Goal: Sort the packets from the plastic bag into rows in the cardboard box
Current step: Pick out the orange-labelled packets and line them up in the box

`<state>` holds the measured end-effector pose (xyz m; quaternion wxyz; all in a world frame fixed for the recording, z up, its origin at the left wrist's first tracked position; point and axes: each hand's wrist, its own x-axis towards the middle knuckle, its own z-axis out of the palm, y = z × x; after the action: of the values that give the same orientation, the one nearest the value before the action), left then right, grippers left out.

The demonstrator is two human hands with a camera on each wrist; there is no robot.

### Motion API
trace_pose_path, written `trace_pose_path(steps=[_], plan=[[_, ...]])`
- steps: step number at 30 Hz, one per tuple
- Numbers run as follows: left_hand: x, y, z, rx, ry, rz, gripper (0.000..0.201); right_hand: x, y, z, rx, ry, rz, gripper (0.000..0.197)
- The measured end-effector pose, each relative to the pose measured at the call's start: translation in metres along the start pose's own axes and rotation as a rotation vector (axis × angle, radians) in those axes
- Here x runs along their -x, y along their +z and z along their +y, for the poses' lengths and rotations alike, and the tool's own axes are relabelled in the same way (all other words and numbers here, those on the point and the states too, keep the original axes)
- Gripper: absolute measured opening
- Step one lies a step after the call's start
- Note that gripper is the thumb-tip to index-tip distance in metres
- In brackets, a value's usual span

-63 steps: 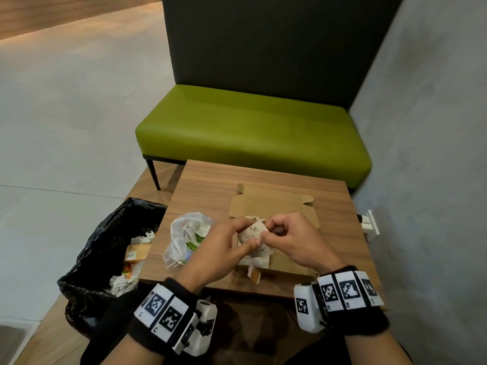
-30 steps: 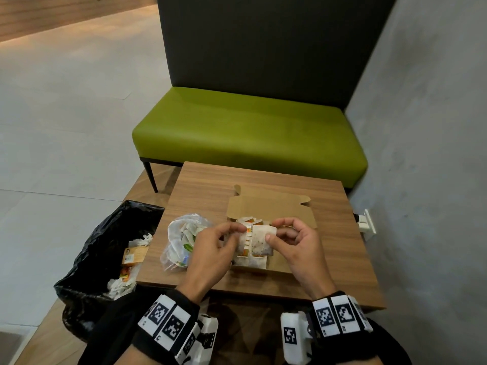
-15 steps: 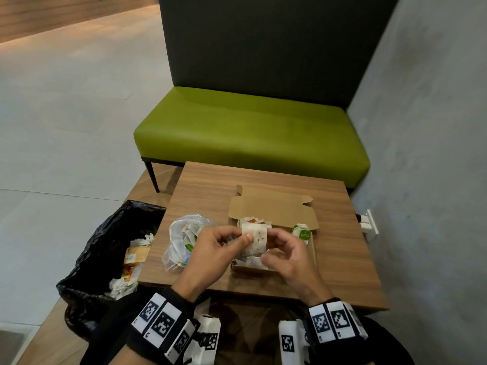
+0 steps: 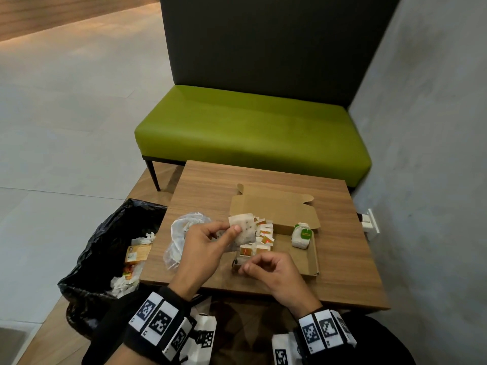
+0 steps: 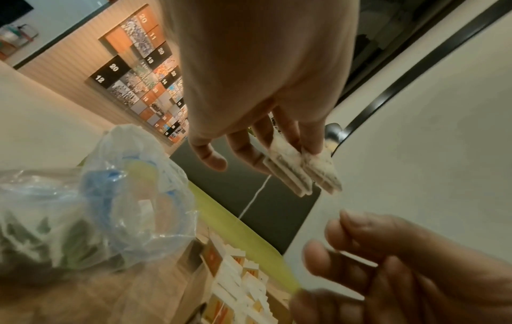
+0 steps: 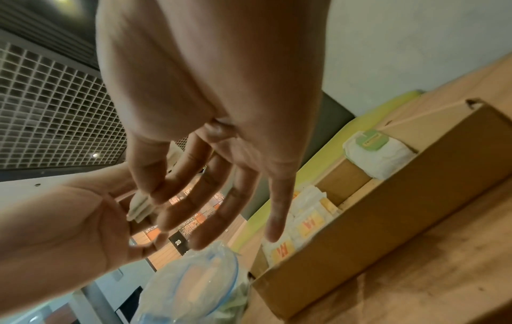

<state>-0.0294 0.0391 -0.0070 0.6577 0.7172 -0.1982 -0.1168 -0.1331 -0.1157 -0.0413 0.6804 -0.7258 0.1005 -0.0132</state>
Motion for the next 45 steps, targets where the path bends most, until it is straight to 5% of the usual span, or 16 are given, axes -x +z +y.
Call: trace_pose_path(steps=[5,9,19,26,29,33,37,45], plan=[[-0.001,-0.002,0.002,0.087,-0.043,-0.018,0.014,-0.002,-0.001,0.004,0.025,0.007,0.1,0.007],[0.0,-0.002,0.002,0.077,-0.028,-0.074,0.011,-0.007,0.002,-0.003,-0.039,-0.05,0.089,0.041],[0.002,-0.003,-0.006,-0.018,0.016,-0.046,0.006,-0.008,0.015,-0.018,-0.31,0.033,0.057,0.017],[0.002,-0.004,-0.007,-0.007,-0.045,-0.103,0.006,-0.005,0.006,-0.021,-0.22,-0.026,0.15,0.026],[0.004,-0.003,-0.007,-0.056,-0.053,-0.119,0.006,-0.005,0.004,-0.022,-0.02,-0.124,0.333,0.029],[0.007,0.002,-0.004,-0.119,0.005,-0.009,0.015,-0.003,0.01,-0.028,0.189,-0.301,0.403,0.018],[0.009,0.012,-0.004,-0.313,0.164,0.036,0.011,-0.004,0.016,-0.032,0.167,-0.225,0.321,0.02],[0.018,0.013,0.0,-0.709,0.317,-0.142,0.037,-0.01,0.004,-0.026,-0.122,-0.098,0.429,0.009]])
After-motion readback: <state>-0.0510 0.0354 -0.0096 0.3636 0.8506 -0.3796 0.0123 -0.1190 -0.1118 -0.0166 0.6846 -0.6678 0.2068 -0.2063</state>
